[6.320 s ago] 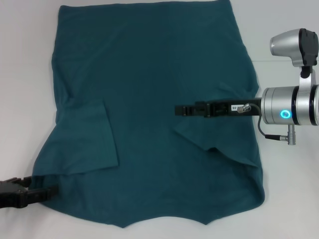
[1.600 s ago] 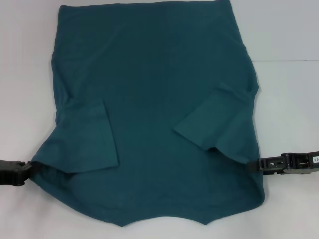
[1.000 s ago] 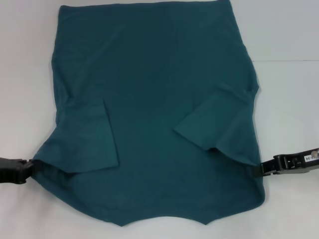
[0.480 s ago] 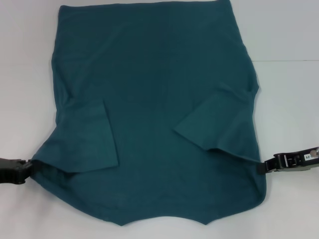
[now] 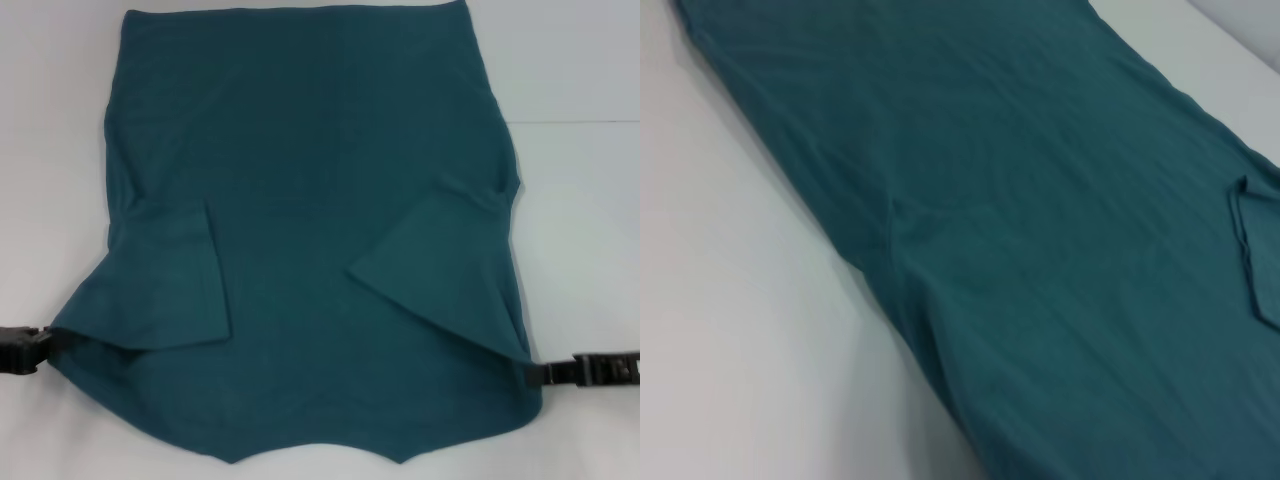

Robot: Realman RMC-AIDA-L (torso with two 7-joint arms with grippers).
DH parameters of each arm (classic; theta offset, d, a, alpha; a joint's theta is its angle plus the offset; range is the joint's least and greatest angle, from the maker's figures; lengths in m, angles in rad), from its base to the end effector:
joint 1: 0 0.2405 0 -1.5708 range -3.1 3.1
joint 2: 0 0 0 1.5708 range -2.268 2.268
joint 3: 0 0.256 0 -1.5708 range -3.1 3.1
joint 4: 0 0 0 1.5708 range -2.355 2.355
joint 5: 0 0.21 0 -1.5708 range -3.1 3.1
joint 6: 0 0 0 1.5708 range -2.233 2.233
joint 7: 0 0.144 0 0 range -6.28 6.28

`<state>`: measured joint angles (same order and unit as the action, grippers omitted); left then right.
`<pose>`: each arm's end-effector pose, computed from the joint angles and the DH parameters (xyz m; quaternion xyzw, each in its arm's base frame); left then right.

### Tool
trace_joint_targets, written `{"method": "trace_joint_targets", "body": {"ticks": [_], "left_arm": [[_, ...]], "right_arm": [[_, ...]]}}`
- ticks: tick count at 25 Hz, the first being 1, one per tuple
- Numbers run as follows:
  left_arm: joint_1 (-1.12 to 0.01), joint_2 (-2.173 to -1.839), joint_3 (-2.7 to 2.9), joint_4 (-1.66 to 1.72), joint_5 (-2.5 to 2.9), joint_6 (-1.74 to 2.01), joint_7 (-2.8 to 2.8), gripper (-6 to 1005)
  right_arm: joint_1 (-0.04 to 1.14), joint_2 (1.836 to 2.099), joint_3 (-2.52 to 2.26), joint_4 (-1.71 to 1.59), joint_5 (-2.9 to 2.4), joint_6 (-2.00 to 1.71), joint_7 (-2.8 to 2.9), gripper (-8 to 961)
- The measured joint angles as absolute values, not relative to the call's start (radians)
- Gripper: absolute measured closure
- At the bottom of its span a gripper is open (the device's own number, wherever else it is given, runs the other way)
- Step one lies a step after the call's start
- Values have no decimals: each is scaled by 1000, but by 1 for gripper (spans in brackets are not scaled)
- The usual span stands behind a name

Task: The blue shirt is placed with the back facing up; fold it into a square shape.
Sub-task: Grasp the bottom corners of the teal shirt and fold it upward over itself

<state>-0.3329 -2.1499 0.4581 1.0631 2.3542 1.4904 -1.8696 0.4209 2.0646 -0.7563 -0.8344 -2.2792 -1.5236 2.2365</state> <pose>-0.3508 0.2853 0.0637 -0.8282 -0.4751 -0.1190 0.2725 0.3169 0.3024 0.0139 -0.7986 0.5845 0.1045 0.0984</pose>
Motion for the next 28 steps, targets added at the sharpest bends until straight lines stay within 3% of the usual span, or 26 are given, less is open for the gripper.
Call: {"method": "trace_joint_targets", "body": {"ticks": [7, 20, 28], "left_arm": [[-321, -2143, 449, 1071, 2361, 1540, -1897, 986], [-279, -2142, 349, 1082, 2399, 1671, -1909, 976], [-263, -2143, 331, 1082, 2409, 1732, -1903, 970]], "right_arm": [[331, 2074, -643, -822, -2269, -1540, 2155, 919], [286, 2044, -487, -791, -2273, -1617, 2058, 920], [257, 2039, -480, -791, -2273, -1638, 2039, 920]]}}
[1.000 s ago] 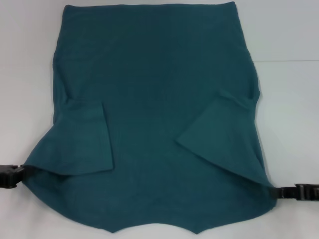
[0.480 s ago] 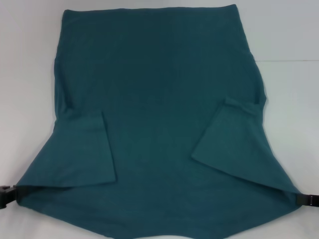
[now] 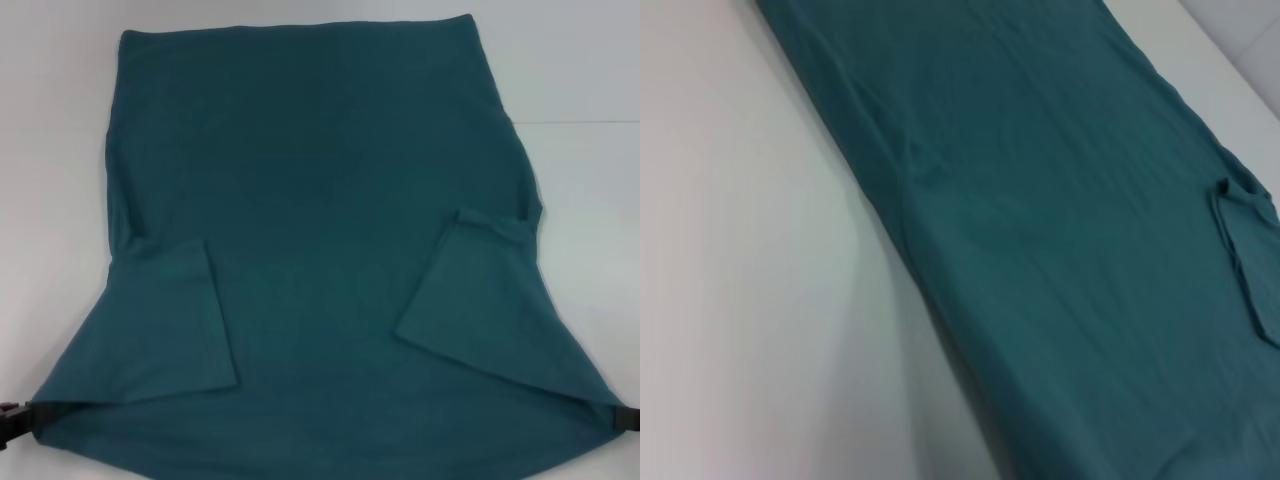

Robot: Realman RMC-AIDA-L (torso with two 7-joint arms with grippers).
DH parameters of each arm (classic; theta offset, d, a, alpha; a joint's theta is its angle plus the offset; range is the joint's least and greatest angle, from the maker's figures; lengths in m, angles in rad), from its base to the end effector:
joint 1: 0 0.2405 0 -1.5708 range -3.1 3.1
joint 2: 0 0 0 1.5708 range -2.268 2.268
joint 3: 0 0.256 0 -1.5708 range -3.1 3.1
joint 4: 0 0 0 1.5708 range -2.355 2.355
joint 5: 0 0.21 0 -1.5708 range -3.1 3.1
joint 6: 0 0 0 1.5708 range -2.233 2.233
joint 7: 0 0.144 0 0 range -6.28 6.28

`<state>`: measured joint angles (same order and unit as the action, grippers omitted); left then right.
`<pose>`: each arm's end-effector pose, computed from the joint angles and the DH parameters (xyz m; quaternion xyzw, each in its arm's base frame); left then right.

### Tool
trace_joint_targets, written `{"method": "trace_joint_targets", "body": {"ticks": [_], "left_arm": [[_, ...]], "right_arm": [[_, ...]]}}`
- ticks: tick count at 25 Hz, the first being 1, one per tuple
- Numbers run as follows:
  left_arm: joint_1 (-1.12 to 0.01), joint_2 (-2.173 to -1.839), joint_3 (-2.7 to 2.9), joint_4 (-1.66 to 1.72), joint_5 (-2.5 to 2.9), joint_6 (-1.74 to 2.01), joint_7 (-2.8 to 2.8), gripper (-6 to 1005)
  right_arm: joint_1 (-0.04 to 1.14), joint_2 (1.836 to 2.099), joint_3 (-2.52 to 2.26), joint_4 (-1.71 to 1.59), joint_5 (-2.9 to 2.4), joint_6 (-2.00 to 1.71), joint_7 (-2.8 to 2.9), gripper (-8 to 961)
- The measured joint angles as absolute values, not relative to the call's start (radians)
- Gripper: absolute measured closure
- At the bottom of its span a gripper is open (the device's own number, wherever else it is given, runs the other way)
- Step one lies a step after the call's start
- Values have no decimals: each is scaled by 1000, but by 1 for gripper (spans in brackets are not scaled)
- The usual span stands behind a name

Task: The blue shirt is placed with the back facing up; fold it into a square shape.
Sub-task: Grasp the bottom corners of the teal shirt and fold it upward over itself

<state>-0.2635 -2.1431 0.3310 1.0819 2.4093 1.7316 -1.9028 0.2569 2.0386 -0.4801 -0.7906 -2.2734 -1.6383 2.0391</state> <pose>-0.3625 0.2297 0.0696 -0.8051 -0.5389 -0.1418 0.2035 0.3736 0.2355 0.0476 -0.7546 0.6153 0.1819 0.1374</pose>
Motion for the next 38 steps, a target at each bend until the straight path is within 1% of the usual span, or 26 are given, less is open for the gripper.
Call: {"method": "trace_joint_targets", "body": {"ticks": [3, 11, 17, 20, 23, 26, 27, 28, 30, 34, 38], "left_arm": [[-261, -2142, 331, 1082, 2411, 1749, -1901, 968], [-260, -2140, 330, 1089, 2439, 1810, -1898, 962], [-268, -2135, 301, 1095, 2425, 1844, -1898, 957], [-310, -2119, 279, 1059, 2405, 1835, -1899, 955], [-363, -2106, 276, 1012, 2382, 1802, -1902, 952], [-447, -2081, 271, 921, 2357, 1716, -1907, 950], [-506, -2064, 268, 856, 2343, 1641, -1917, 949], [-506, -2064, 268, 856, 2343, 1641, -1917, 949], [-555, -2050, 266, 799, 2324, 1564, -1926, 947], [-629, -2044, 270, 733, 2281, 1425, -1926, 944], [-686, -2048, 276, 685, 2235, 1283, -1918, 941]], "right_arm": [[239, 2043, -462, -791, -2273, -1666, 2015, 920], [205, 2045, -445, -792, -2273, -1687, 2002, 920], [206, 2043, -407, -792, -2268, -1699, 1983, 920], [245, 2040, -386, -791, -2262, -1690, 1982, 920], [310, 2036, -358, -780, -2260, -1656, 1981, 919], [381, 2019, -344, -739, -2260, -1597, 1980, 919], [408, 2010, -341, -717, -2260, -1570, 1980, 919], [429, 2005, -339, -700, -2259, -1546, 1979, 919], [473, 1994, -337, -667, -2254, -1487, 1969, 919], [549, 1988, -342, -629, -2250, -1358, 1952, 919], [618, 1988, -346, -577, -2239, -1220, 1919, 920]]}}
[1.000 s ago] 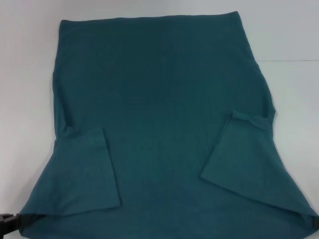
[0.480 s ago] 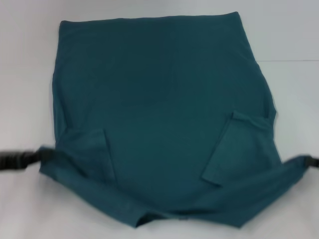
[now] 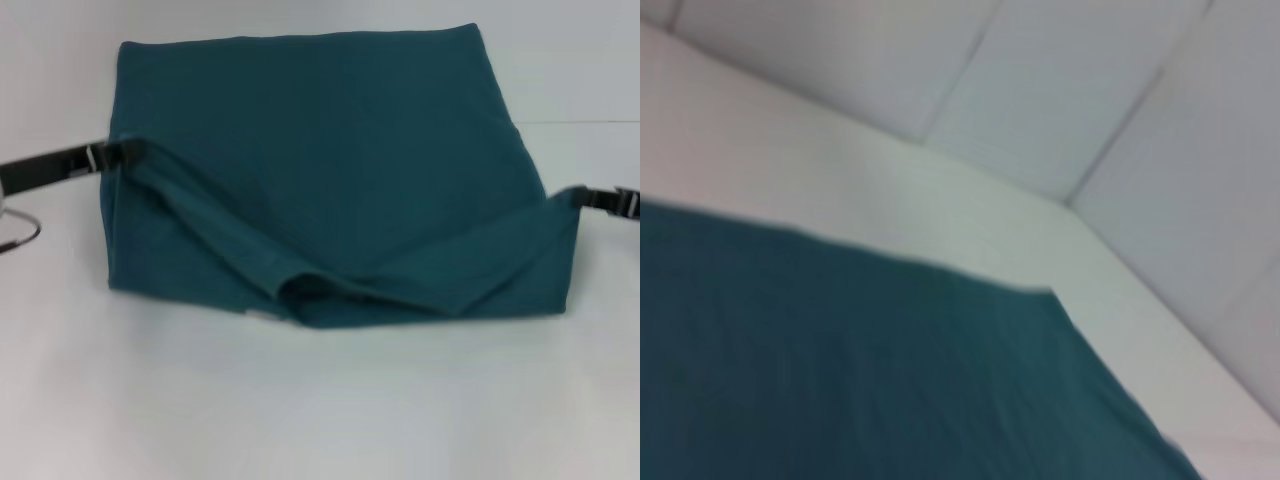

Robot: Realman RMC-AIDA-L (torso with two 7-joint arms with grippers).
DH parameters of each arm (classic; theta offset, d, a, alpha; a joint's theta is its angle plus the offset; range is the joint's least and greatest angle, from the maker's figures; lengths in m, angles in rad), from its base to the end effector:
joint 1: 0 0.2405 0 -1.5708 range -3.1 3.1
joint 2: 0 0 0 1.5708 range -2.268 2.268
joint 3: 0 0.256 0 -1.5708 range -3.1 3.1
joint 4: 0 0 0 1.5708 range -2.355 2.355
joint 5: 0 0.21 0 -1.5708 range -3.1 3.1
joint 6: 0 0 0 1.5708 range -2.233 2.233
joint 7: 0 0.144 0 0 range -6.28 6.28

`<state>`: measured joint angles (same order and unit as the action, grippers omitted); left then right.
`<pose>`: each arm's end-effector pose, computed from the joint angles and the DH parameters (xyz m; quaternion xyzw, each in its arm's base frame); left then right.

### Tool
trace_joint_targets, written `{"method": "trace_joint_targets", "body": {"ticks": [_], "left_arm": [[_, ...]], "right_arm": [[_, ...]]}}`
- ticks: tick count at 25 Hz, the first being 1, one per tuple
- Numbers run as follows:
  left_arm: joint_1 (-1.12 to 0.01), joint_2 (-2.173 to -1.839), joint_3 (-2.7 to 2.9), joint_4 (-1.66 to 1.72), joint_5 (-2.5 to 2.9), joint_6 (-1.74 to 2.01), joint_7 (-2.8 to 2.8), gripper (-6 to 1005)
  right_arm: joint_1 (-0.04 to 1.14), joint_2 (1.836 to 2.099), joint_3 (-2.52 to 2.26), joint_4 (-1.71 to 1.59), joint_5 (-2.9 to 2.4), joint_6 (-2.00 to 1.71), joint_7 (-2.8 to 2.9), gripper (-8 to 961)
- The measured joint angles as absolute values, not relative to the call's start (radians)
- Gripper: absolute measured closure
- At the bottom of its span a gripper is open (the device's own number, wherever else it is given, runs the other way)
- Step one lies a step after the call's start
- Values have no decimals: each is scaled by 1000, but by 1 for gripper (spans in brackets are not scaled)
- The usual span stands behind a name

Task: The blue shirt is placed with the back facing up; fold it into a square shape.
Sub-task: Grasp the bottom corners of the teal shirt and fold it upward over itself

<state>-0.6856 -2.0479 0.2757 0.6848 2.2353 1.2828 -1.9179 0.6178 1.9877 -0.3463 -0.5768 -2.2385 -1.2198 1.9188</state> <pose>-0.2857 0.4014 0.0620 -0.7863 -0.4778 -0.2773 0.2767 0.3253 0.3834 0.0587 -0.7728 0.5183 0.2330 0.2825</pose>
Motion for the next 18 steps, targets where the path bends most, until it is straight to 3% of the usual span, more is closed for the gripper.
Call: {"method": "trace_joint_targets", "body": {"ticks": [13, 18], "left_arm": [[-817, -2058, 284, 462, 1941, 845, -1632, 931], [-845, -2078, 280, 409, 1786, 727, -1472, 927]], "right_arm": [[823, 1997, -350, -414, -2208, -753, 1789, 920], [874, 2000, -350, -373, -2146, -633, 1717, 918]]}}
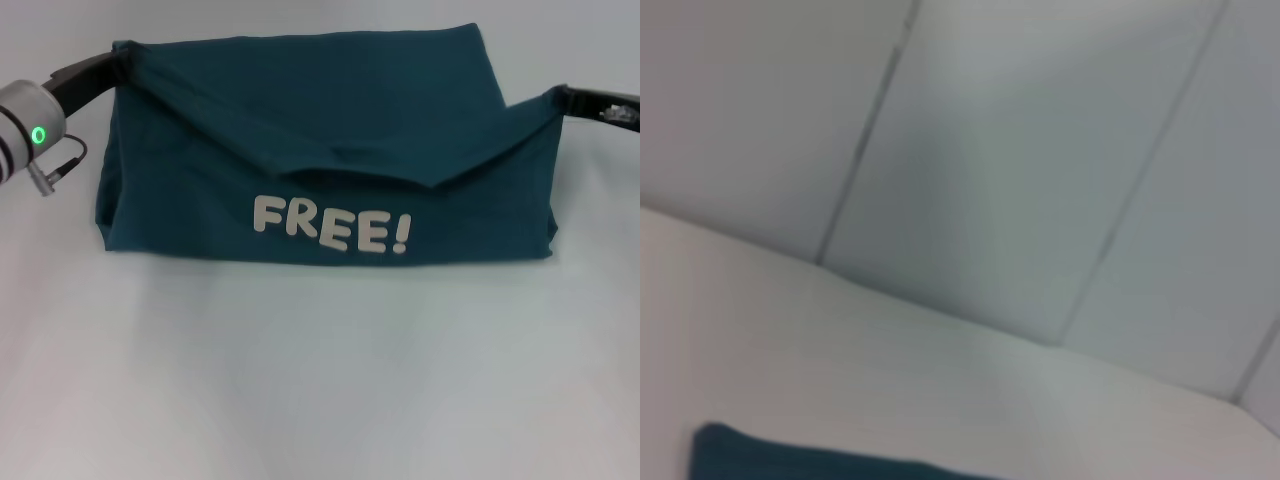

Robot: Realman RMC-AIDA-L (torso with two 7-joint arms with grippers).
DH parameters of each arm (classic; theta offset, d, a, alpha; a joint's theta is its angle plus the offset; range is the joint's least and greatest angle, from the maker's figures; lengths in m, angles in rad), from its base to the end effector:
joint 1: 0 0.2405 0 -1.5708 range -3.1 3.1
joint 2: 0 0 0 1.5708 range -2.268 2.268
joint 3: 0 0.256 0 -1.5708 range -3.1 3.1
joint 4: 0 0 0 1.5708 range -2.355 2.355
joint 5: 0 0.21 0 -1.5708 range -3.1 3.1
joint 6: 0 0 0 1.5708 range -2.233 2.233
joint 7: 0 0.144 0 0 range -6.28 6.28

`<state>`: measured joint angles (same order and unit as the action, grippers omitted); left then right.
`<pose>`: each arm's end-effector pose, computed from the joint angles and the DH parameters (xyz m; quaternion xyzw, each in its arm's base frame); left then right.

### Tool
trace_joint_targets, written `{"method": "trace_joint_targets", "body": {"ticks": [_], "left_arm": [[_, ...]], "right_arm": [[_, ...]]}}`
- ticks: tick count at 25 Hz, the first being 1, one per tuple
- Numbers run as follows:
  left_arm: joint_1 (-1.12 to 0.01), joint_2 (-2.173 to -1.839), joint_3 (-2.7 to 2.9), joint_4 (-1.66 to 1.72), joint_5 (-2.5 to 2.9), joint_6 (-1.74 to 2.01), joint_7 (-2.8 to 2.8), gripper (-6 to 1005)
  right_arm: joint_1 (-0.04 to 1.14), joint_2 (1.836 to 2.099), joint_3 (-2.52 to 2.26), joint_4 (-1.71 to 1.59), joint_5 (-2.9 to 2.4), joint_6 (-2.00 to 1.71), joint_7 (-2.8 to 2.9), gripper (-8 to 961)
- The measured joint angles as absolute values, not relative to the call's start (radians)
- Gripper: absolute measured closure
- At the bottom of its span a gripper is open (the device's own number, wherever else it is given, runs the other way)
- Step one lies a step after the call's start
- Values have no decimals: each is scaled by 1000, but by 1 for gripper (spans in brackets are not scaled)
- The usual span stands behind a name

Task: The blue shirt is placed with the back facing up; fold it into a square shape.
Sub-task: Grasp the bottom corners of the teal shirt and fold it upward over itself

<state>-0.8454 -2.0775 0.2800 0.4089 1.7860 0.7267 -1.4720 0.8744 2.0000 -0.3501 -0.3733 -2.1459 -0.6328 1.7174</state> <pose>-0.2578 0.4709 0.0387 -0.7055 -0.4367 -0.3322 0.4487 0.2773 0.4768 0.0430 -0.7458 0.4519 0.2011 0.4463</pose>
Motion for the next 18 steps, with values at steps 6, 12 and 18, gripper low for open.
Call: {"method": "trace_joint_targets", "body": {"ticks": [6, 12, 18], "left_arm": [[-873, -2085, 276, 337, 1625, 625, -1270, 923], [-870, -2094, 275, 297, 1519, 604, -1154, 918], [-856, -2104, 268, 294, 1513, 601, -1151, 913]], "right_arm": [[910, 2009, -351, -314, -2040, -508, 1586, 915], [917, 2030, -351, -277, -1905, -441, 1434, 912], [911, 2034, -351, -262, -1868, -434, 1393, 909]]}}
